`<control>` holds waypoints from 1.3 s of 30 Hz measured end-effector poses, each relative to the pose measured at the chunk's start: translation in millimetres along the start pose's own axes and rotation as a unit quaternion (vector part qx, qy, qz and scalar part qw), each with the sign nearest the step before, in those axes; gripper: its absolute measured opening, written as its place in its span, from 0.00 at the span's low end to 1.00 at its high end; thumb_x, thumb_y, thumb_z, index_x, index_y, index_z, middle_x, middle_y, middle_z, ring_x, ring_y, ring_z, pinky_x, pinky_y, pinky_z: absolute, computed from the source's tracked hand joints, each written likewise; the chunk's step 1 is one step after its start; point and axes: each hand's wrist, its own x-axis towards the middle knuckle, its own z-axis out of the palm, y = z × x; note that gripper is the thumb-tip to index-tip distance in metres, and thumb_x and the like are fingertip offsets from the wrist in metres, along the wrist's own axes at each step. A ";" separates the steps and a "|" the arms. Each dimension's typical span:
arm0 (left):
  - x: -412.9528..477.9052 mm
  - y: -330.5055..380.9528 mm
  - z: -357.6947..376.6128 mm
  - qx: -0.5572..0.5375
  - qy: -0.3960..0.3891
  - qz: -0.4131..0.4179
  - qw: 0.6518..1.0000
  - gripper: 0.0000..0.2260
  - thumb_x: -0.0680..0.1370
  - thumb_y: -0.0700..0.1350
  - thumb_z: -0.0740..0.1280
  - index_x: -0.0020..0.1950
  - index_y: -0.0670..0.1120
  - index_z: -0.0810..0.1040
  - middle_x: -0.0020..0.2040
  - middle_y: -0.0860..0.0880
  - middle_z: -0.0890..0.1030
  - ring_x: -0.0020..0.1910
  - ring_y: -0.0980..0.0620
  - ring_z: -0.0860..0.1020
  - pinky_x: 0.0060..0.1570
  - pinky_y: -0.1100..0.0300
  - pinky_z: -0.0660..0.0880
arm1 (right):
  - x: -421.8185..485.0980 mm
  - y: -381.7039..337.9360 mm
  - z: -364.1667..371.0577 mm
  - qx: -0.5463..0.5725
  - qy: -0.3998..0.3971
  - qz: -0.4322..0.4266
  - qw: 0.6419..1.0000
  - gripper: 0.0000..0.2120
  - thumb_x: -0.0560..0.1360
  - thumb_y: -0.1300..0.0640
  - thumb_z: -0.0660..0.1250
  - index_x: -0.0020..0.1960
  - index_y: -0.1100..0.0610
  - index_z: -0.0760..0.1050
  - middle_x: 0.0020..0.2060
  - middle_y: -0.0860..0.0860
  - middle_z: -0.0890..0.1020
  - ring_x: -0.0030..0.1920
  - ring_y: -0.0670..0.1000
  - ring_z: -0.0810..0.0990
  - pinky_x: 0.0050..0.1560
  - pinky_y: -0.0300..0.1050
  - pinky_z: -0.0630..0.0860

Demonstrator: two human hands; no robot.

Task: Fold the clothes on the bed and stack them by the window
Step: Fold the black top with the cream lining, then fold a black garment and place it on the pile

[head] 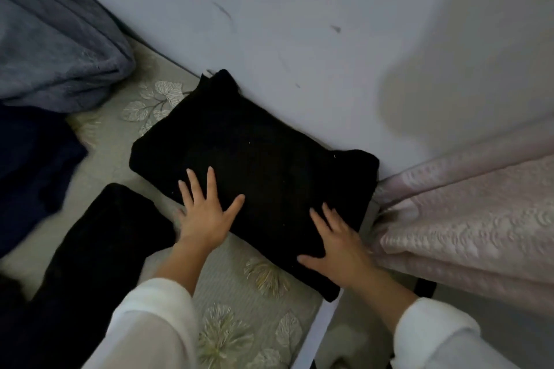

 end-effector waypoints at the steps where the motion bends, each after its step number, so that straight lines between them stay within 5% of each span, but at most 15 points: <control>1: -0.1 -3.0 4.3 0.009 -0.005 -0.007 1.000 0.41 0.73 0.72 0.51 0.75 0.58 0.32 0.76 0.49 0.30 0.75 0.44 0.33 0.70 0.34 0.47 | -0.1 3.0 7.4 -0.029 -0.063 0.006 0.998 0.46 0.73 0.37 0.64 0.78 0.48 0.38 0.78 0.50 0.39 0.77 0.52 0.43 0.74 0.52 0.53; 8: -4.7 -3.6 9.1 0.053 -0.033 -0.044 0.997 0.40 0.76 0.69 0.49 0.75 0.51 0.30 0.76 0.41 0.33 0.76 0.42 0.36 0.72 0.40 0.49 | -5.8 2.9 17.3 -0.103 -0.120 0.018 0.987 0.43 0.78 0.47 0.63 0.77 0.52 0.35 0.78 0.53 0.39 0.77 0.55 0.43 0.74 0.52 0.57; 15: -83.1 -20.2 11.4 -0.067 0.019 0.006 0.998 0.30 0.81 0.55 0.55 0.79 0.51 0.44 0.79 0.47 0.43 0.77 0.47 0.43 0.75 0.48 0.49 | -21.5 -20.6 -9.3 -0.061 -0.035 -0.042 0.997 0.29 0.79 0.50 0.61 0.76 0.55 0.56 0.70 0.53 0.64 0.66 0.52 0.68 0.64 0.46 0.70; 21: -221.7 -81.6 58.5 -0.176 0.013 -0.178 0.968 0.27 0.82 0.50 0.55 0.79 0.49 0.48 0.79 0.46 0.47 0.77 0.46 0.48 0.74 0.55 0.48 | -43.2 -69.0 6.9 -0.101 -0.097 -0.135 0.981 0.27 0.79 0.49 0.61 0.74 0.57 0.59 0.68 0.54 0.65 0.64 0.53 0.70 0.61 0.47 0.72; 27: -319.3 -151.3 67.0 -0.252 0.100 -0.313 0.910 0.27 0.80 0.46 0.59 0.78 0.46 0.54 0.78 0.43 0.53 0.76 0.45 0.53 0.73 0.55 0.54 | -70.3 -146.5 53.4 -0.205 -0.134 -0.224 0.943 0.26 0.76 0.51 0.65 0.70 0.58 0.62 0.66 0.56 0.66 0.63 0.57 0.71 0.61 0.47 0.71; 34: -380.0 -241.6 77.1 -0.318 0.157 -0.381 0.854 0.28 0.80 0.44 0.60 0.77 0.45 0.53 0.78 0.42 0.51 0.76 0.45 0.52 0.72 0.54 0.56 | -109.7 -227.4 127.9 -0.209 -0.171 -0.275 0.923 0.27 0.77 0.52 0.63 0.73 0.57 0.60 0.68 0.53 0.64 0.66 0.54 0.68 0.64 0.45 0.67; 39: -406.0 -317.2 88.1 -0.269 0.167 -0.404 0.858 0.30 0.79 0.48 0.63 0.78 0.46 0.53 0.77 0.40 0.52 0.74 0.40 0.56 0.70 0.51 0.59 | -126.9 -269.7 192.5 -0.203 -0.176 -0.249 0.931 0.29 0.78 0.51 0.62 0.75 0.57 0.57 0.71 0.54 0.63 0.67 0.55 0.68 0.63 0.45 0.68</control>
